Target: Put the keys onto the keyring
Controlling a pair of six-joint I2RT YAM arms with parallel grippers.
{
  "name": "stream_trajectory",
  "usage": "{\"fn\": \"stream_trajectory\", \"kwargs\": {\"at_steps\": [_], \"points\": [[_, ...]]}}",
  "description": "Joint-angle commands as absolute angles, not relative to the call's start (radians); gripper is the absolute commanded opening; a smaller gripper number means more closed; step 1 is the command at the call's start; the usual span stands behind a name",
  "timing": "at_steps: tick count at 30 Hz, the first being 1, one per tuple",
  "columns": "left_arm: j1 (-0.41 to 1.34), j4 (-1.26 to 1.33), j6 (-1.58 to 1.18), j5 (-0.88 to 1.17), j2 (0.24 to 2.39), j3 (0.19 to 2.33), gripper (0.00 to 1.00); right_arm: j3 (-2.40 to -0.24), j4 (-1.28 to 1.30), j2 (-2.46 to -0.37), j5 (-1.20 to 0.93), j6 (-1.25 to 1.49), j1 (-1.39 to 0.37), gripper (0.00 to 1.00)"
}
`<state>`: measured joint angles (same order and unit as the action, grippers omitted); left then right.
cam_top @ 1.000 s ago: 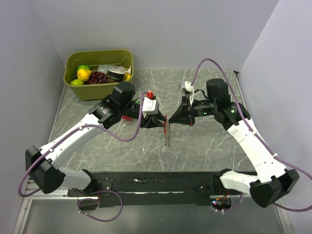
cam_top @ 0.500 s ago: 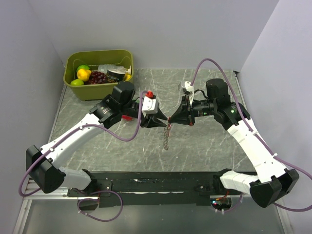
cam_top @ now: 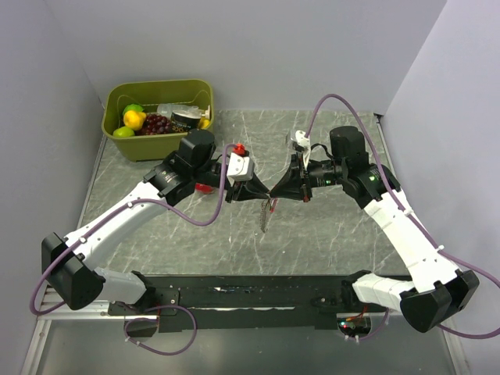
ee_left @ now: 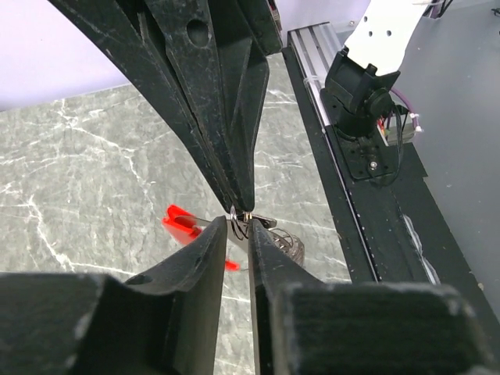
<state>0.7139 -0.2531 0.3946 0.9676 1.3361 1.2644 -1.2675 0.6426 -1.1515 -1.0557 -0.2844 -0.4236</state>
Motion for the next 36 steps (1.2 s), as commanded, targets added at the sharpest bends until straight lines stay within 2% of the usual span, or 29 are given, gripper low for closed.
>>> {"fn": "stream_trajectory", "kwargs": {"at_steps": [1, 5, 6, 8, 9, 12, 17, 20, 21, 24, 27, 30, 36], "points": [[0.713, -0.254, 0.403, 0.992, 1.338, 1.296, 0.25, -1.266, 0.598, -1.14, -1.058, -0.275, -0.434, 0.0], [0.713, -0.258, 0.419, 0.977, 1.324, 1.286, 0.32, -1.269, 0.595, -1.138, -1.061, -0.275, -0.434, 0.0], [0.712, -0.25, 0.417, 0.976, 1.318, 1.281, 0.3, -1.269, 0.595, -1.14, -1.062, -0.275, -0.434, 0.0], [0.712, -0.226, 0.399, 0.971, 1.312, 1.272, 0.22, -1.269, 0.594, -1.14, -1.062, -0.273, -0.434, 0.0], [0.713, -0.224, 0.396, 0.973, 1.319, 1.278, 0.14, -1.267, 0.595, -1.141, -1.066, -0.273, -0.434, 0.0], [0.713, -0.224, 0.379, 0.989, 1.338, 1.287, 0.03, -1.262, 0.592, -1.138, -1.066, -0.273, -0.436, 0.0], [0.713, -0.17, 0.336, 0.985, 1.333, 1.264, 0.01, -1.258, 0.588, -1.135, -1.058, -0.268, -0.437, 0.0], [0.713, -0.077, 0.281, 0.971, 1.309, 1.217, 0.01, -1.249, 0.565, -1.129, -1.039, -0.253, -0.437, 0.17], [0.713, -0.024, 0.264, 0.962, 1.295, 1.203, 0.01, -1.237, 0.539, -1.117, -1.034, -0.246, -0.437, 0.27], [0.713, 0.091, 0.201, 0.954, 1.269, 1.154, 0.01, -1.203, 0.486, -1.079, -0.993, -0.203, -0.437, 0.43], [0.713, 0.173, 0.134, 0.939, 1.241, 1.102, 0.01, -1.169, 0.419, -1.04, -0.956, -0.183, -0.431, 0.53], [0.713, 0.271, 0.08, 0.914, 1.215, 1.051, 0.01, -1.147, 0.39, -1.013, -0.946, -0.172, -0.425, 0.58], [0.71, 0.491, -0.064, 0.882, 1.177, 0.951, 0.01, -1.131, 0.382, -1.0, -0.966, -0.173, -0.411, 0.58]]}}
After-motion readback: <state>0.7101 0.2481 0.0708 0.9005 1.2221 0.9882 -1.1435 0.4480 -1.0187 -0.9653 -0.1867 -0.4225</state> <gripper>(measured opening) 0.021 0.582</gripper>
